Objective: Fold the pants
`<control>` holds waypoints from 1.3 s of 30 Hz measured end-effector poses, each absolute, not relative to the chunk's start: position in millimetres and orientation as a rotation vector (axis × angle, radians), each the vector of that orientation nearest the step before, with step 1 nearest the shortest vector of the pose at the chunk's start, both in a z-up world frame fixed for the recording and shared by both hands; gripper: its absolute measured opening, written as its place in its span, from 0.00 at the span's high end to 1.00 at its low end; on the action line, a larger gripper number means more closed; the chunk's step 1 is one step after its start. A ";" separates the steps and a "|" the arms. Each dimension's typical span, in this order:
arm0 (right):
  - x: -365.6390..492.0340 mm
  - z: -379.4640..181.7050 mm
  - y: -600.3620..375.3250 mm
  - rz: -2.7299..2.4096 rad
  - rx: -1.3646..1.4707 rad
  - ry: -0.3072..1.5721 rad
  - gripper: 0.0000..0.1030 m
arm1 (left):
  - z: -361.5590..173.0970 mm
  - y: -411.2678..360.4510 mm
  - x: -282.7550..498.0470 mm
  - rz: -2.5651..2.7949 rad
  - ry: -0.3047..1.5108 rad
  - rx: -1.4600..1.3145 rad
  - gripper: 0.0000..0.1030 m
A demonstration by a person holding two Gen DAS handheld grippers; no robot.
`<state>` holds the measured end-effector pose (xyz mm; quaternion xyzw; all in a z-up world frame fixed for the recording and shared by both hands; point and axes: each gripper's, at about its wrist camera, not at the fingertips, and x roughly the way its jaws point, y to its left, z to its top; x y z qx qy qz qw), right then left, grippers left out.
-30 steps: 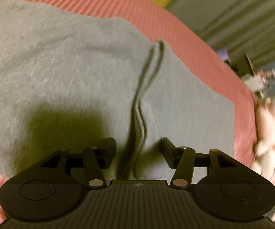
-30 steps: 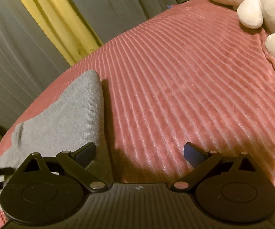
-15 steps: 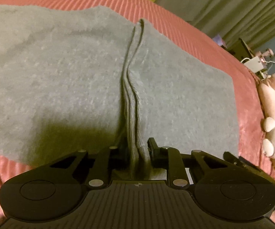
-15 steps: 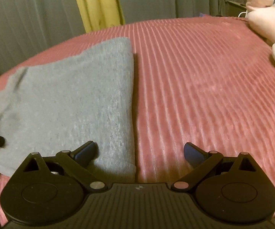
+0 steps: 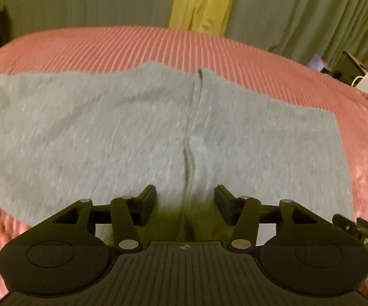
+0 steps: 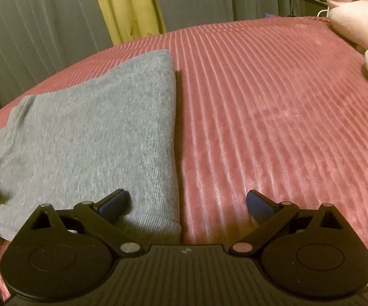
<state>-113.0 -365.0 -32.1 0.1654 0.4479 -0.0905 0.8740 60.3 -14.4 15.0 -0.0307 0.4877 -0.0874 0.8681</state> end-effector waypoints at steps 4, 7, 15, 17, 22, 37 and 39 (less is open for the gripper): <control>-113.1 -32.2 -364.6 -0.189 0.345 0.935 0.04 | 12.0 -31.5 66.8 -0.213 1.001 -0.035 0.39; -113.4 -32.1 -364.8 -0.188 0.346 0.935 0.04 | 4.1 -44.1 68.7 -0.195 1.006 0.049 0.38; -113.2 -32.2 -364.8 -0.186 0.347 0.934 0.04 | -13.9 -31.3 74.1 -0.174 1.036 0.040 0.27; -112.8 -32.4 -364.7 -0.186 0.346 0.934 0.04 | -14.4 -29.0 73.3 -0.180 1.033 0.037 0.27; -112.9 -32.2 -364.7 -0.186 0.346 0.933 0.04 | -16.5 -26.8 74.4 -0.177 1.034 0.028 0.27; -112.4 -32.0 -364.9 -0.186 0.349 0.931 0.04 | 16.5 84.4 66.6 0.073 0.843 -0.328 0.17; -112.2 -31.9 -364.9 -0.186 0.349 0.931 0.04 | 17.7 120.4 60.3 0.108 0.818 -0.440 0.16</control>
